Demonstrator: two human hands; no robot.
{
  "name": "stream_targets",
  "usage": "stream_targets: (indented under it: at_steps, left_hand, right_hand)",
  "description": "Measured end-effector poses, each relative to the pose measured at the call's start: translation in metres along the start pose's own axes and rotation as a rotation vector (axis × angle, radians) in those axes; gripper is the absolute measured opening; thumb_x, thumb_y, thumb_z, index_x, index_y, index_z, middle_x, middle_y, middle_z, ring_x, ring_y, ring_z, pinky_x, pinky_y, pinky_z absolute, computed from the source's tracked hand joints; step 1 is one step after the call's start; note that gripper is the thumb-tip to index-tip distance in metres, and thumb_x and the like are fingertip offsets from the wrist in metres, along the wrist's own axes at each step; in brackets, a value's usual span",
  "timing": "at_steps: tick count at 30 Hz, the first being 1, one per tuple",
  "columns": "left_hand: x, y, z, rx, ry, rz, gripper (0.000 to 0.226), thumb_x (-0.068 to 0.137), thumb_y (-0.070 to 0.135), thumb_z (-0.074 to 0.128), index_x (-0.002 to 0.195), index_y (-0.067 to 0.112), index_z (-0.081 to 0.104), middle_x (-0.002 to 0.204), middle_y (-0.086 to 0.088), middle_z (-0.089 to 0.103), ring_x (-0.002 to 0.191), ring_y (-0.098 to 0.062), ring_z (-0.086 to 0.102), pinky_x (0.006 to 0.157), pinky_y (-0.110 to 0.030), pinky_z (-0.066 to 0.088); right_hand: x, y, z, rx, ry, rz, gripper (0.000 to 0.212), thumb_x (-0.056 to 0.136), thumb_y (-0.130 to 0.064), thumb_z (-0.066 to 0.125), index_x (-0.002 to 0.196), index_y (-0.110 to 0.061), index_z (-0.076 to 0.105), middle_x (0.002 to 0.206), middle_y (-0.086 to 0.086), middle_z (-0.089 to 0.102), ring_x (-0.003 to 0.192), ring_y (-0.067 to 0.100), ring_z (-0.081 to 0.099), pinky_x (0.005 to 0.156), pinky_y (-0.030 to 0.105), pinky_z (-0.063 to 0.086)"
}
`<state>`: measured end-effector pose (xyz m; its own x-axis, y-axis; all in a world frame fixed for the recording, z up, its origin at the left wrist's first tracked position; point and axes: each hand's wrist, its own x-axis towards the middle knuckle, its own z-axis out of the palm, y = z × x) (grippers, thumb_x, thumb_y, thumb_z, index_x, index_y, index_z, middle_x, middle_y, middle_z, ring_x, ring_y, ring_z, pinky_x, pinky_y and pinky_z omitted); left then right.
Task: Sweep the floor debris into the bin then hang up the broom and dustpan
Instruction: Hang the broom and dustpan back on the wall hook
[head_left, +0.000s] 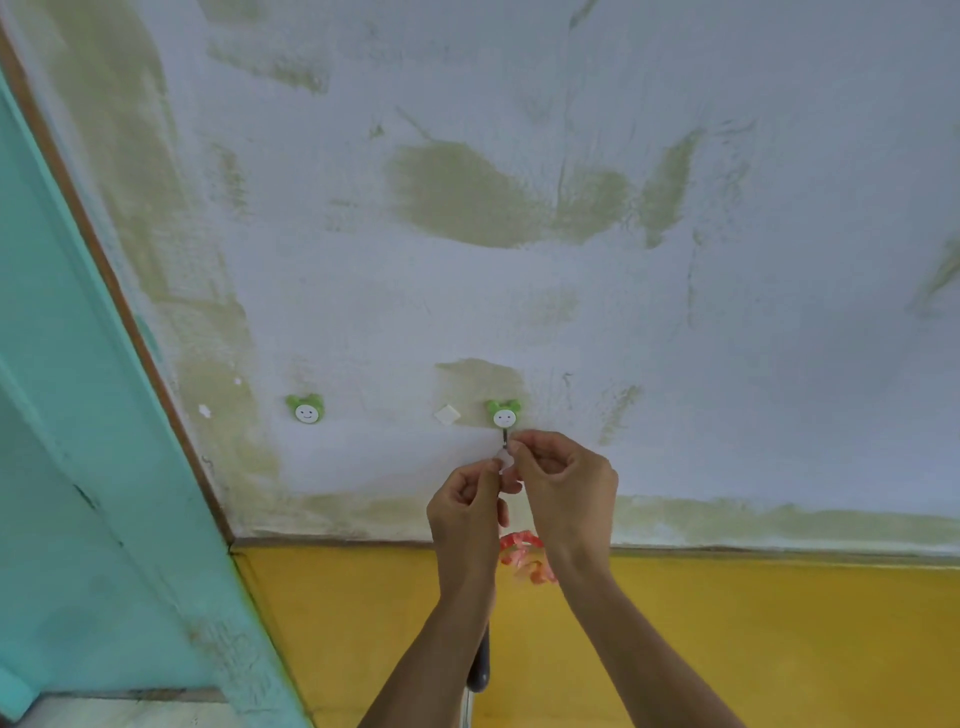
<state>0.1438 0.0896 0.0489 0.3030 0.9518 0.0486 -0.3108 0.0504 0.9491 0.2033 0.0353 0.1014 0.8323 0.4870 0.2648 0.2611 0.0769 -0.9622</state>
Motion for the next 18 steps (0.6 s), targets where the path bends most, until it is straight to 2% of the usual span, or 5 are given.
stream_targets:
  at_steps: [4,9,14,18]
  left_hand:
    - [0.007,0.003,0.001,0.013,0.042,0.031,0.02,0.087,0.03,0.065,0.075,0.016,0.074,0.067,-0.004,0.072,0.046,-0.013,0.05,0.04,-0.024,0.041]
    - [-0.001,-0.001,0.001,-0.043,-0.004,0.057,0.025,0.083,0.04,0.068,0.078,0.016,0.072,0.07,-0.005,0.072,0.045,-0.014,0.049,0.04,-0.023,0.041]
    - [0.002,-0.008,0.002,-0.02,0.036,0.02,0.021,0.091,0.025,0.061,0.076,0.015,0.071,0.071,-0.005,0.071,0.047,-0.015,0.049,0.044,-0.026,0.042]
    - [-0.001,-0.014,0.002,-0.009,0.027,-0.015,0.02,0.091,0.023,0.061,0.077,0.013,0.07,0.07,-0.005,0.069,0.048,-0.016,0.048,0.042,-0.029,0.04]
  right_hand:
    - [0.0,-0.003,0.004,0.081,0.056,-0.021,0.016,0.082,-0.013,0.076,0.079,-0.028,0.078,0.068,-0.014,0.076,0.062,0.001,0.072,0.055,0.005,0.05]
    - [-0.004,0.003,0.004,0.142,0.066,-0.025,0.015,0.083,-0.012,0.076,0.08,-0.027,0.079,0.069,-0.009,0.077,0.064,0.004,0.073,0.054,0.006,0.051]
    - [-0.002,0.007,0.006,0.116,0.033,-0.002,0.015,0.082,-0.01,0.076,0.081,-0.024,0.079,0.068,-0.009,0.076,0.063,0.002,0.072,0.053,0.005,0.05]
    - [-0.004,0.012,0.005,0.131,0.027,0.032,0.017,0.083,-0.009,0.075,0.08,-0.024,0.079,0.068,-0.008,0.076,0.063,0.004,0.072,0.052,0.007,0.051]
